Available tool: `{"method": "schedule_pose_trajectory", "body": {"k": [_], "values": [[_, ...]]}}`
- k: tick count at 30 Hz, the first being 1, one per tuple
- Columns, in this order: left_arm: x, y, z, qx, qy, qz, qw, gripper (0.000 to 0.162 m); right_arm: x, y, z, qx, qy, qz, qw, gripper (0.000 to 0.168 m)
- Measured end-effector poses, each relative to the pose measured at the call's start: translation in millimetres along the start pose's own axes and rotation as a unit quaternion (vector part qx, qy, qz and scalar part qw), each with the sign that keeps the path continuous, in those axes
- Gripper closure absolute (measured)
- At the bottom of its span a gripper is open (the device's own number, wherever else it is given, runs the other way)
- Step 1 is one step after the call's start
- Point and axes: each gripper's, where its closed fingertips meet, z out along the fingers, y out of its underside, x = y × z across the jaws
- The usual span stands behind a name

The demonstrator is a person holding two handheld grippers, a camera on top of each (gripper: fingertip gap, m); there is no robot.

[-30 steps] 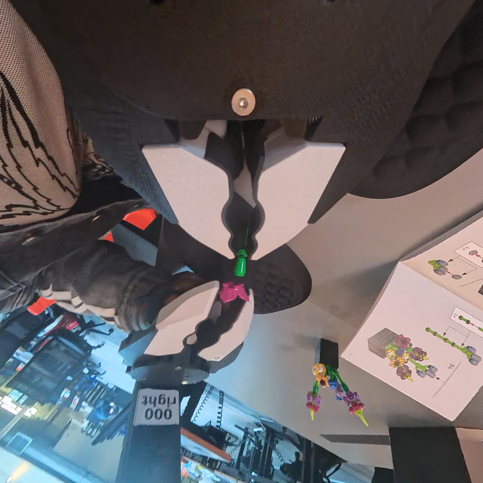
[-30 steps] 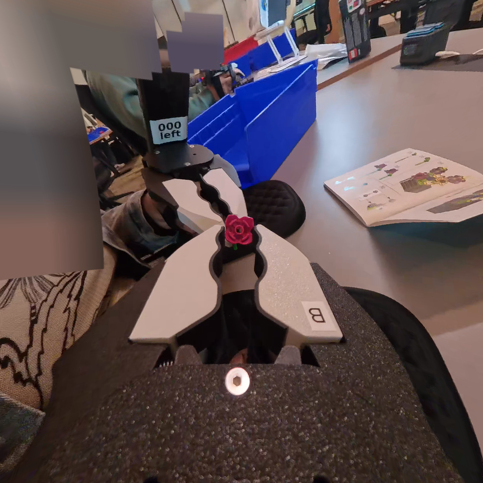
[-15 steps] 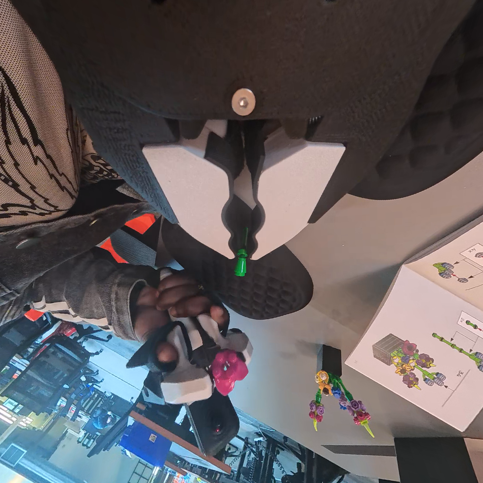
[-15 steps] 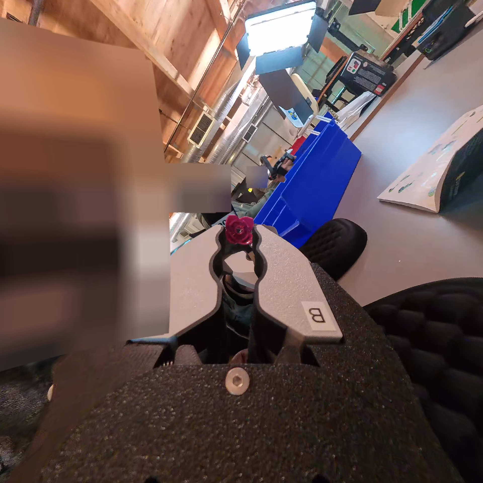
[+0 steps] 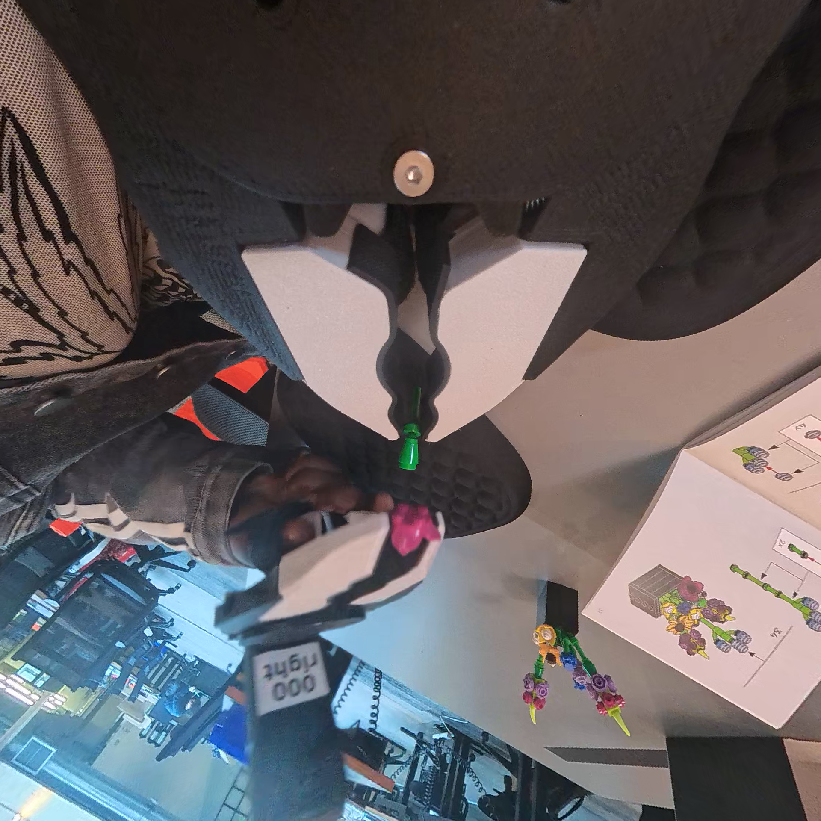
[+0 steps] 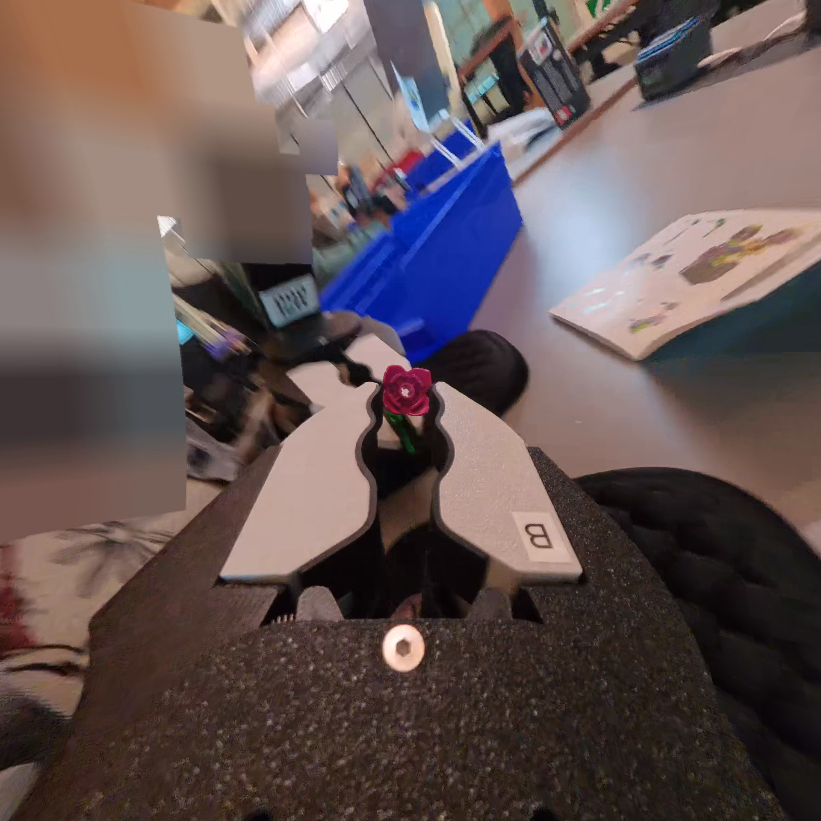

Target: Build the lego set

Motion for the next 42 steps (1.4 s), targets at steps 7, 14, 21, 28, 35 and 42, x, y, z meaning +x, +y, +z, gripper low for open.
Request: {"method": "schedule_pose_trajectory", "body": {"k": [7, 14, 21, 28, 35, 42], "values": [[0.5, 1.1, 1.0, -0.004, -0.002, 0.004, 1.000, 0.155, -4.4, 11.4, 9.3, -0.043, 0.033, -0.108, 0.993, 0.148], [1.0, 2.8, 2.1, -0.010, -0.002, 0.009, 1.000, 0.155, -6.3, 15.0, 9.0, -0.055, 0.022, -0.105, 0.993, 0.149], [-0.1, 2.0, 0.8, -0.003, -0.002, 0.003, 1.000, 0.155, -5.8, 17.9, 9.0, -0.057, 0.023, -0.098, 0.993, 0.148], [-2.2, -7.7, -6.0, 0.037, -0.001, -0.013, 0.999, 0.155, -8.0, 8.7, 14.9, -0.004, 0.018, -0.033, 0.999, 0.149], [-6.5, -13.0, -10.0, 0.061, -0.019, -0.019, 0.998, 0.156, -6.9, 4.4, 19.4, 0.017, 0.039, -0.032, 0.999, 0.149], [-6.6, -24.6, -16.9, 0.107, -0.027, -0.023, 0.994, 0.155, -15.3, -8.9, 26.9, 0.080, 0.006, 0.025, 0.996, 0.149]]}}
